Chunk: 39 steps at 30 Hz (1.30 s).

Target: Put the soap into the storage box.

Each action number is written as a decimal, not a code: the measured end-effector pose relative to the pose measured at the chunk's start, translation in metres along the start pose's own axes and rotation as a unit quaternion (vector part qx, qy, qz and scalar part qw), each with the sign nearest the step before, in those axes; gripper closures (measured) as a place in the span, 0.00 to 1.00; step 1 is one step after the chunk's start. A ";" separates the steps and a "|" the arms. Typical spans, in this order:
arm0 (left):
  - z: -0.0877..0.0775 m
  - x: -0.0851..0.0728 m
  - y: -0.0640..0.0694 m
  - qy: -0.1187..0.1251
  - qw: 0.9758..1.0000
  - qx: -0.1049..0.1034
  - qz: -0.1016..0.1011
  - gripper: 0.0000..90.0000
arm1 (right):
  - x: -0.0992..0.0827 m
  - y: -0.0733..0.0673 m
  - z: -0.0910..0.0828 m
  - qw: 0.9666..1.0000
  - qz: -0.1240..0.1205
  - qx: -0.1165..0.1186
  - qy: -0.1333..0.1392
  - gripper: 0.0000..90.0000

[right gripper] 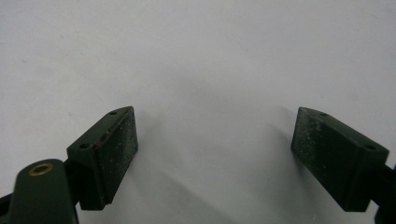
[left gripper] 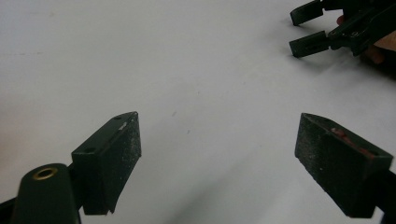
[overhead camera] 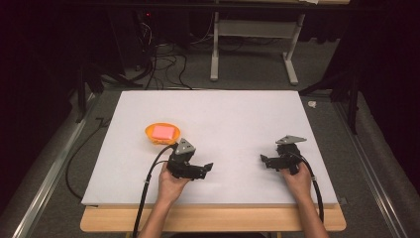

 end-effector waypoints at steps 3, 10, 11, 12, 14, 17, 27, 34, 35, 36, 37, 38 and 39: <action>0.003 -0.001 0.000 -0.003 1.000 0.001 0.000 0.17 | 0.000 0.000 0.000 1.000 0.000 0.000 0.000 0.17; 0.015 -0.008 -0.002 -0.017 1.000 0.010 0.004 0.17 | 0.000 0.000 0.000 1.000 0.001 0.000 0.000 0.17; 0.016 -0.009 -0.002 -0.018 1.000 0.011 0.003 0.17 | 0.000 0.000 0.000 1.000 0.001 0.000 0.000 0.17; 0.018 -0.010 -0.003 -0.020 1.000 0.011 0.004 0.17 | 0.000 0.000 0.000 1.000 0.001 0.000 0.000 0.17; 0.021 -0.012 -0.004 -0.024 1.000 0.011 0.001 0.17 | 0.000 0.000 0.000 1.000 0.001 0.000 0.000 0.17; 0.024 -0.014 -0.005 -0.025 1.000 0.010 -0.001 0.17 | 0.000 0.000 0.000 1.000 0.002 0.000 0.000 0.17; 0.037 -0.022 -0.009 -0.039 0.999 0.033 0.013 0.18 | 0.000 0.000 0.000 1.000 0.002 0.000 0.000 0.17; 0.045 -0.028 -0.015 -0.055 0.996 0.062 0.029 0.18 | 0.000 0.000 0.000 1.000 0.002 0.000 0.000 0.17; 0.045 -0.028 -0.015 -0.055 0.996 0.062 0.029 0.18 | 0.000 0.000 0.000 1.000 0.002 0.000 0.000 0.17; 0.047 -0.029 -0.017 -0.055 0.995 0.071 0.031 0.17 | 0.000 0.000 0.000 1.000 0.002 0.000 0.000 0.17; 0.048 -0.030 -0.018 -0.055 0.995 0.073 0.030 0.17 | 0.000 0.000 0.000 1.000 0.002 0.000 0.000 0.17; 0.049 -0.032 -0.019 -0.057 0.995 0.076 0.031 0.17 | 0.000 0.000 0.000 1.000 0.002 0.000 0.000 0.17; 0.050 -0.033 -0.019 -0.057 0.995 0.079 0.034 0.17 | 0.000 0.000 0.000 1.000 0.002 0.000 0.000 0.17</action>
Point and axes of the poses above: each handheld gripper's, and its own axes: z roughly forward along the jaws, x roughly out of its top, y roughly to its right, the point moved 4 cm from there along z, roughly forward along the jaws, and after that the axes turned 14 degrees about y, right-handed, at the moved point
